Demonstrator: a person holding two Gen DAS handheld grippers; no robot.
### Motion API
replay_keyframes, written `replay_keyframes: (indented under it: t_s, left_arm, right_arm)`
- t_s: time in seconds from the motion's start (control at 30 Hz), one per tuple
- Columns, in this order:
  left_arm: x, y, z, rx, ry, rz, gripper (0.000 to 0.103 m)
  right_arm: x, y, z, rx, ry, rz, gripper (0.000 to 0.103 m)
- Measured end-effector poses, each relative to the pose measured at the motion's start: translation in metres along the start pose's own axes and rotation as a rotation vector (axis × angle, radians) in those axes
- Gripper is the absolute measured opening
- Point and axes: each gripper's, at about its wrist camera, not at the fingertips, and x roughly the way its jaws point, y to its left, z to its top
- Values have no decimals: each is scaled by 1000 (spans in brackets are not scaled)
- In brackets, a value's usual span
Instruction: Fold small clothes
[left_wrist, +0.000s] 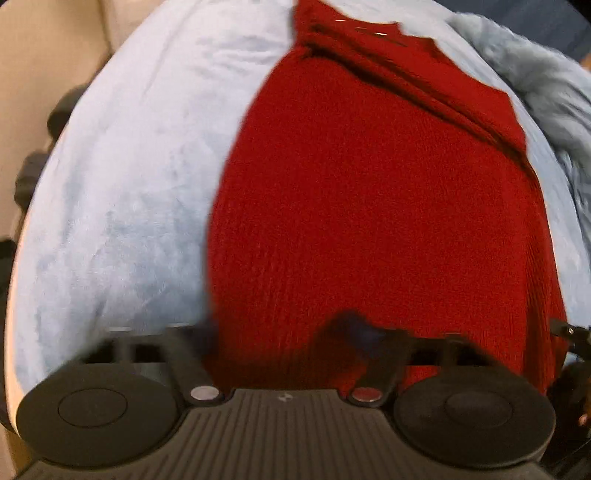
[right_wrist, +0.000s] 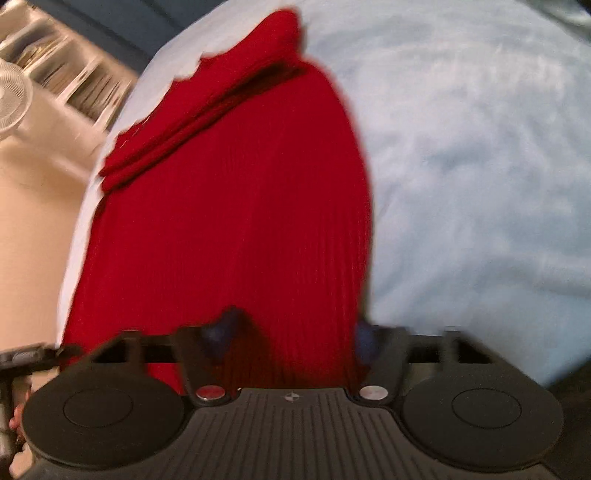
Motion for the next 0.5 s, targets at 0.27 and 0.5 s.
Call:
replay_keyframes:
  t_s: [0.27, 0.5]
  left_arm:
    - [-85, 1, -8, -102, -185, -89, 6]
    - [-125, -14, -31, -114, -259, -113, 5]
  right_arm:
    - [-76, 28, 2, -30, -173, 92, 17]
    - [-146, 38, 7, -73, -304, 138, 17]
